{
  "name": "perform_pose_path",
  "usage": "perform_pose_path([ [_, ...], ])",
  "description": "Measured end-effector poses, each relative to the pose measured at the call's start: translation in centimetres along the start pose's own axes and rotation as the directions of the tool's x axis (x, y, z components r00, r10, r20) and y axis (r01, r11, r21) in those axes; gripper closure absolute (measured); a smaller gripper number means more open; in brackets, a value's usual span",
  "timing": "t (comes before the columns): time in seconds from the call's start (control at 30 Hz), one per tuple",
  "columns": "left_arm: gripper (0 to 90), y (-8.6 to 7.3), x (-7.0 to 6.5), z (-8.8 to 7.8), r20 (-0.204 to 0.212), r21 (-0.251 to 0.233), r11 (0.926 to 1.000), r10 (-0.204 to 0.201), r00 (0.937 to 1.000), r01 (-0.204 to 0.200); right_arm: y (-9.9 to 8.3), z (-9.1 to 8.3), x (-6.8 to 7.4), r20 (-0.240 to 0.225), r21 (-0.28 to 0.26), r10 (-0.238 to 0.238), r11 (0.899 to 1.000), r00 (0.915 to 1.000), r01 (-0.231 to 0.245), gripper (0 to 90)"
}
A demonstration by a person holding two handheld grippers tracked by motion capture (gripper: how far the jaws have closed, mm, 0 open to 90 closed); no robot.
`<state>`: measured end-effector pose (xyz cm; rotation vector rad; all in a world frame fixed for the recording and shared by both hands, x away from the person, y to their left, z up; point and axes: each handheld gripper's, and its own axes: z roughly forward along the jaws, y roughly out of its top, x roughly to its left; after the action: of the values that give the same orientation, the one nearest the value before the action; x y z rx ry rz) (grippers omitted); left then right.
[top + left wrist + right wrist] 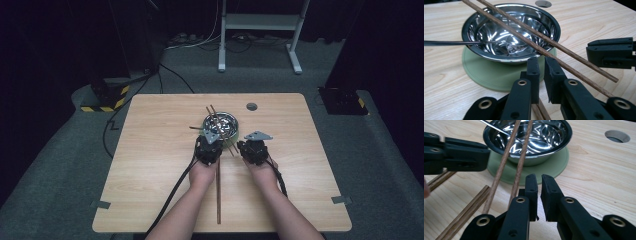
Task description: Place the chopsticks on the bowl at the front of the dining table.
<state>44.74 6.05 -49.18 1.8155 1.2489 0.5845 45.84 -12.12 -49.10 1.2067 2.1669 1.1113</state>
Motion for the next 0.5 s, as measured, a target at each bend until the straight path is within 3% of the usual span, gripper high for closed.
perform_pose_path([
  [0.5, 81.9, 0.02, -0.46, 0.27, 0.018, 0.011, 0.9999, 0.008, 0.9998, -0.008, -0.24, -0.10, 1.06, -0.019, 0.001, -0.031, 1.000, 0.9993, 0.031, 83.1],
])
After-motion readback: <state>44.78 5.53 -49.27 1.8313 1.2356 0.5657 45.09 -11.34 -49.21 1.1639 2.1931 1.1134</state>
